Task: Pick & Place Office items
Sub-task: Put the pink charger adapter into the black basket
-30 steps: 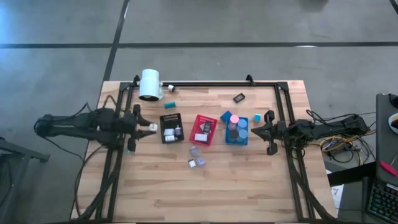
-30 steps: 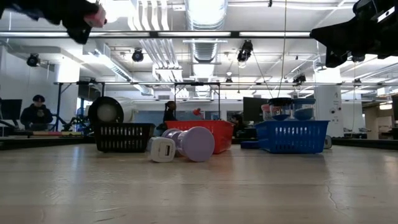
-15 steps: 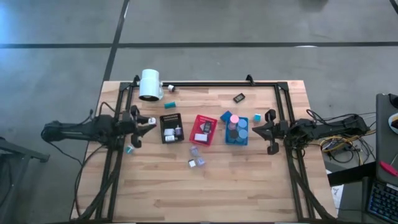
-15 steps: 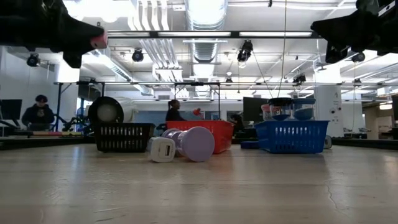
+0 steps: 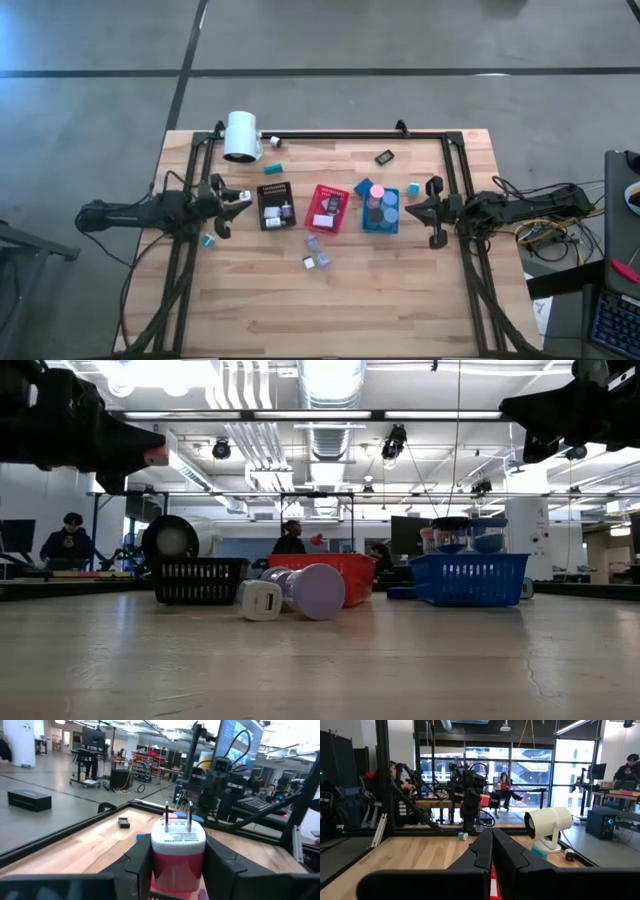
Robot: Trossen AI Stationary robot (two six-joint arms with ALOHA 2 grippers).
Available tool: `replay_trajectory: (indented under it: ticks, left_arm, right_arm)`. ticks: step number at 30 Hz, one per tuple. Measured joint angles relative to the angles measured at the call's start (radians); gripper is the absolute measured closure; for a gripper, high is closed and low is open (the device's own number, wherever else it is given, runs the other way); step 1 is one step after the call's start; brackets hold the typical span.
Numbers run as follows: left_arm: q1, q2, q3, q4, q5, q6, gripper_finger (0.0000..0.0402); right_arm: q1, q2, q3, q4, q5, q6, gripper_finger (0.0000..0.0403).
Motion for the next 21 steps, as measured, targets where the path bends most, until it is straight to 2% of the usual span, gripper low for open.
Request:
replay_trajectory:
  ticks: [12, 17, 21]
  left_arm:
    - [0.001, -0.005, -0.004, 0.012, -0.039, -0.018, 0.0272]
    - [0.001, 0.074, 0.145, -0.03, -0.091, -0.011, 0.0272]
    - [0.003, 0.271, 0.329, -0.144, -0.162, 0.012, 0.0272]
  right_arm:
    - [0.0, 0.0, -0.003, 0.0, 0.008, 0.0, 0.0394]
    - [0.0, 0.0, -0.003, 0.001, 0.012, -0.008, 0.0394]
    - [0.0, 0.0, -0.003, 0.003, 0.05, -0.015, 0.0394]
